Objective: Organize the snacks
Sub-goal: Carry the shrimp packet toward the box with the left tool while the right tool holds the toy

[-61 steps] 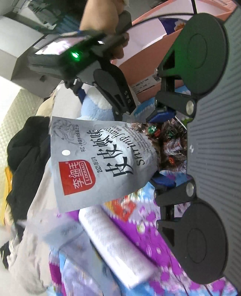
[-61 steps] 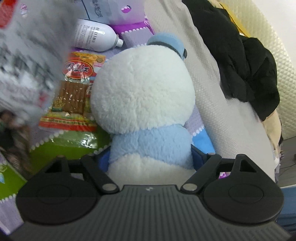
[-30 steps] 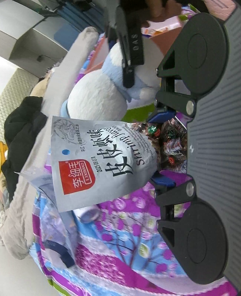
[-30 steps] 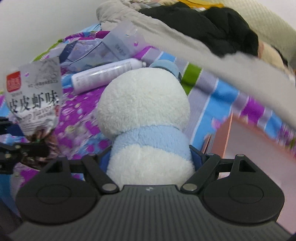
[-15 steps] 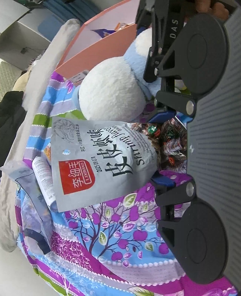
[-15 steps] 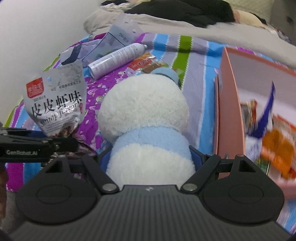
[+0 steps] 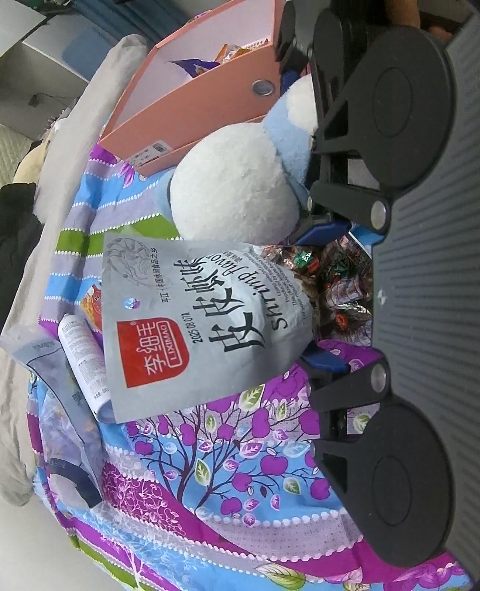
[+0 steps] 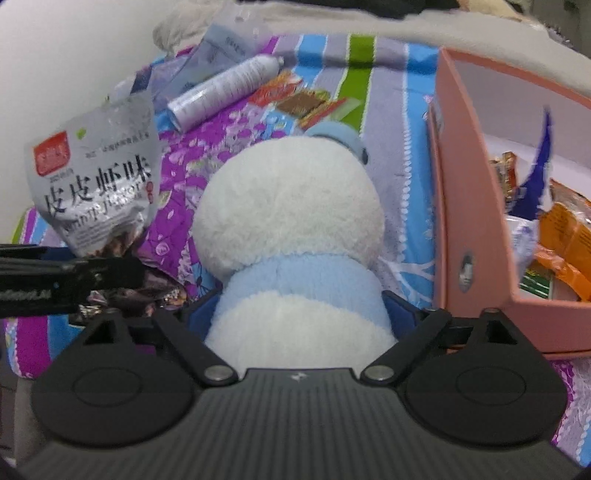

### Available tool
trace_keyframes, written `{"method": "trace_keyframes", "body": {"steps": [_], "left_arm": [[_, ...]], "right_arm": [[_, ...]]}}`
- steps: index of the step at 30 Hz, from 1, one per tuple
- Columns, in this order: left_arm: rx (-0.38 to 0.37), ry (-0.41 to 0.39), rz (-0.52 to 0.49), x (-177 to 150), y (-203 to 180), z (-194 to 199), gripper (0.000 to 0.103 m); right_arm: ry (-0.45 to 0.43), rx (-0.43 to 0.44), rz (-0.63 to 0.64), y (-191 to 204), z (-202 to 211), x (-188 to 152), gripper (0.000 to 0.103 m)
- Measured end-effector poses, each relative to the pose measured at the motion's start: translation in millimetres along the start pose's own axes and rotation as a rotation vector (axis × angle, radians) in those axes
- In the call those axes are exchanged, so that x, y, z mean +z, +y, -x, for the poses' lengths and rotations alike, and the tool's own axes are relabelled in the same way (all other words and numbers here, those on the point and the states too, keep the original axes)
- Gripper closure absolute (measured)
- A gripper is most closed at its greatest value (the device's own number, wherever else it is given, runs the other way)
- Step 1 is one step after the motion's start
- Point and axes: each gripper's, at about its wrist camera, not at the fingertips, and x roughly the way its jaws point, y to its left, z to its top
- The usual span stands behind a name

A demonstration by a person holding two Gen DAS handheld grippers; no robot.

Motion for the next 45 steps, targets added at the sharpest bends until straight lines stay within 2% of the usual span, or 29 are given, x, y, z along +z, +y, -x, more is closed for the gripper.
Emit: {"method": "trace_keyframes", "body": {"steps": [3, 9, 13, 15, 21, 30, 34, 38, 45], "left_arm": [[0.008, -0.001, -0.002, 1.9, 0.7, 1.0, 0.04], [0.007, -0.008, 0.01, 6.7, 1.4, 5.0, 0.04], [-0.001, -0.021, 0.005, 10.9, -1.8, 11.4, 0.04], [-0.016, -0.03, 0.006, 13.6, -4.1, 16.2, 0.04], [-0.04, -0.059, -0.01, 26.2, -16.7, 36.3, 0.04], [-0.095, -0.117, -0.036, 60.2, -42.2, 83.6, 0.04], [-0.126, -0.144, -0.064, 76.1, -63.2, 103.4, 0.04], [-0.16, -0.169, -0.1, 91.7, -91.1, 117.2, 0.04], [-0.214, -0.172, -0.169, 113.8, -148.8, 116.5, 0.04]], "right_arm": [[0.045, -0.038, 0.075, 9.1, -14.3, 3.0, 0.0], [0.064, -0.015, 0.052, 2.4, -28.2, 8.0, 0.0], [0.035, 0.004, 0.014, -5.0, -17.9, 8.0, 0.012], [0.011, 0.002, 0.009, -6.1, -9.0, 8.3, 0.016], [-0.067, 0.001, -0.005, -8.0, 21.6, 11.5, 0.016], [-0.247, -0.031, -0.057, -21.7, 102.1, 28.4, 0.016], [-0.326, -0.053, -0.067, -31.2, 140.4, 36.3, 0.016], [-0.39, -0.115, -0.059, -42.7, 169.3, 41.1, 0.016], [-0.447, -0.189, -0.11, -81.1, 194.9, 48.3, 0.016]]}}
